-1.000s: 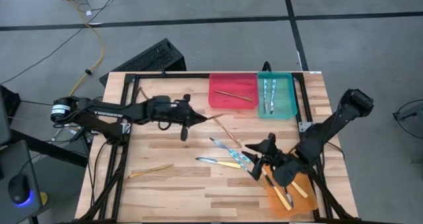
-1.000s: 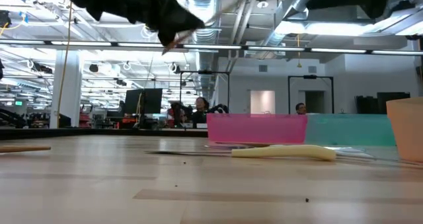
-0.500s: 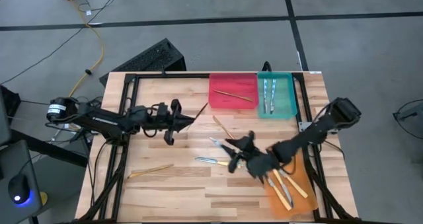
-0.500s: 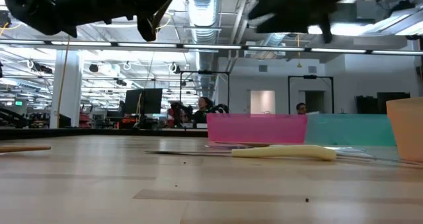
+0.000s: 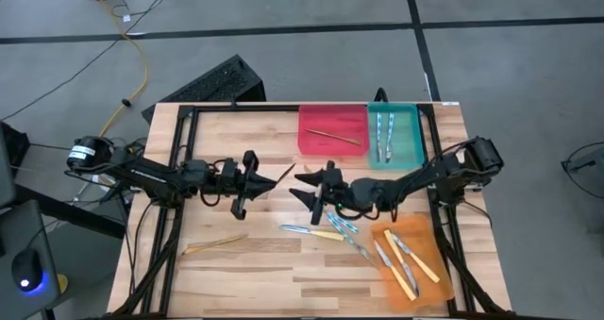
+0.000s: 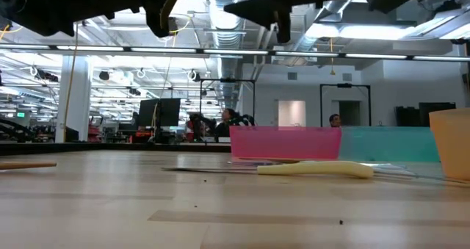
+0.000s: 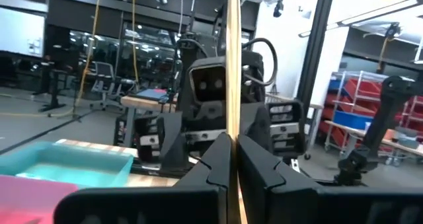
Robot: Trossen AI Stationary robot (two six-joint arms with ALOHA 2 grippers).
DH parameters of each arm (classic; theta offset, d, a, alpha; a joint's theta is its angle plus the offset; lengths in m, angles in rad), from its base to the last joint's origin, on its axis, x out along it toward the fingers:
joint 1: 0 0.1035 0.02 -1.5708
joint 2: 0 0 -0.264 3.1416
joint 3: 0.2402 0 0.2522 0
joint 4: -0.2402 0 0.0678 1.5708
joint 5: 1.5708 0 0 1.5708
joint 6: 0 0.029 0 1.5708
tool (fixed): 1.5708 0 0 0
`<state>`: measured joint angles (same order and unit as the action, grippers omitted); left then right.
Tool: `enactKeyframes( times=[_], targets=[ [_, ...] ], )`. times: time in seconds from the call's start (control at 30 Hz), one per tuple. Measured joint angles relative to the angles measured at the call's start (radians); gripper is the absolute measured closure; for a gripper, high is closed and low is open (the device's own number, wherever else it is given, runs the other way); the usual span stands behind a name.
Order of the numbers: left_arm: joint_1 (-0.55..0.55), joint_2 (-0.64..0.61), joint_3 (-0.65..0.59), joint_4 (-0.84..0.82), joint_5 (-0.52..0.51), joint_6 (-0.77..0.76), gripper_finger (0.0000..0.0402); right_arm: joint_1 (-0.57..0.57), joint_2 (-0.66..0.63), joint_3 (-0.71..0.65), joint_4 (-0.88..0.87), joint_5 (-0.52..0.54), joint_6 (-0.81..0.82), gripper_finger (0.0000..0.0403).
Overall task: Sort silverware by color (type)
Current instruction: Put the golden knife into the red bin
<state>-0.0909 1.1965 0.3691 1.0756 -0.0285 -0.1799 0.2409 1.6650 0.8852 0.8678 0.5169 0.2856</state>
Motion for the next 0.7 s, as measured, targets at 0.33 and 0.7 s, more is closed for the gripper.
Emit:
enactKeyframes(
  times=[0.33, 0.7],
  targets=[
    [-0.003, 0.0, 0.0, -0.001, -0.032, 0.008, 0.0401, -0.008, 0.021, 0.149, -0.048, -0.049, -0.183, 0.0115],
    [-0.008, 0.0, 0.0, 0.0, -0.032, 0.006, 0.0401, -0.048, 0.027, 0.301, -0.31, -0.047, -0.231, 0.0121]
  ],
)
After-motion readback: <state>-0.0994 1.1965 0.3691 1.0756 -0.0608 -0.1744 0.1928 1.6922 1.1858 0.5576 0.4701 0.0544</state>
